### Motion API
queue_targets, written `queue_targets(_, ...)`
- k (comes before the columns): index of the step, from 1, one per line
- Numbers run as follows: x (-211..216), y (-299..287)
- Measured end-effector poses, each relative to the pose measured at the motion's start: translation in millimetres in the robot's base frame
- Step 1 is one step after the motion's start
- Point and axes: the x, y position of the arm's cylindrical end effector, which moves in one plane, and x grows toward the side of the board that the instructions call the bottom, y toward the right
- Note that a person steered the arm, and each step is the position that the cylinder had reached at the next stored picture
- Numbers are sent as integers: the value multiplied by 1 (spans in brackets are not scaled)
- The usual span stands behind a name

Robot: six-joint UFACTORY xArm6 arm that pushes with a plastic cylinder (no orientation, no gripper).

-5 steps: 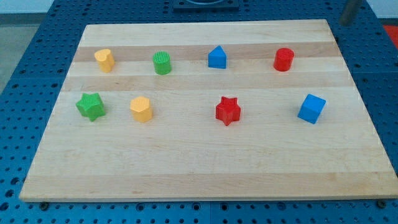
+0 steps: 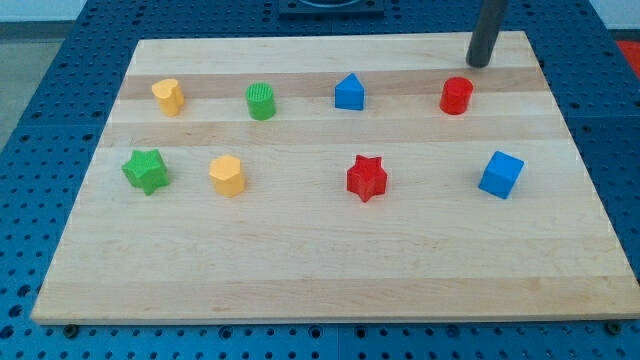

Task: Move the blue triangle towards top center

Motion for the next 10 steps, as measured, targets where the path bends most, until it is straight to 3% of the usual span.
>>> queue_targets(2,72,-36)
queue_targets(4,83,-148)
queue_targets(5,67,-178)
queue_targets(7,17,-180)
queue_targets(10,-7,-180)
